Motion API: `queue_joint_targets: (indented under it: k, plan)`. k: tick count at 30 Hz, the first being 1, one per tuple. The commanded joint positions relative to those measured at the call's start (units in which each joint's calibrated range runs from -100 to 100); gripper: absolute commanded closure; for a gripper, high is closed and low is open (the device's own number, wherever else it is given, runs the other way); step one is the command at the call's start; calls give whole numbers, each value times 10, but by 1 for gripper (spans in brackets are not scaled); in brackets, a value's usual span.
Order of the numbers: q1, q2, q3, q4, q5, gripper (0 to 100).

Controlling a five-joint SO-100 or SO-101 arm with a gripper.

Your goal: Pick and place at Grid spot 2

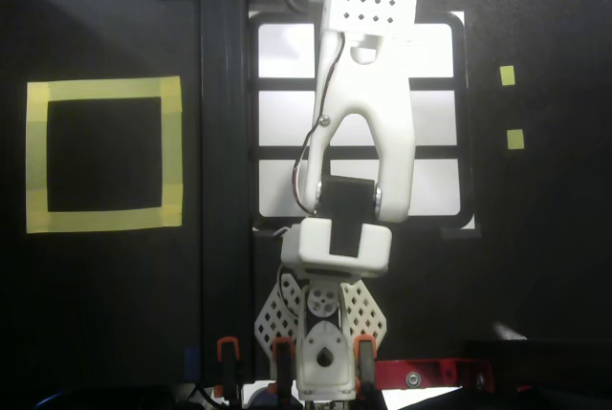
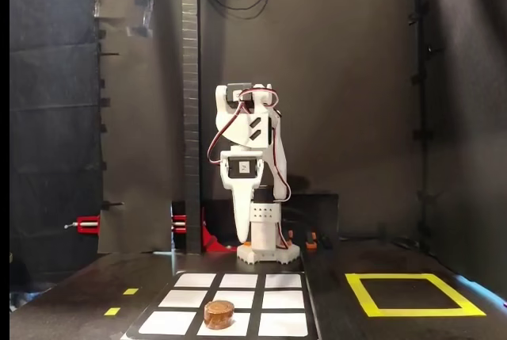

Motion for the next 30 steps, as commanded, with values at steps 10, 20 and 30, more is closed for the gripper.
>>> queue_joint_targets:
  k: [10,20,30]
  plan:
    - [3,-86,35,-119,-17,100]
    - [-16,-415,482,-449,-49,100]
    - [-48,-797,840,-501,-59,100]
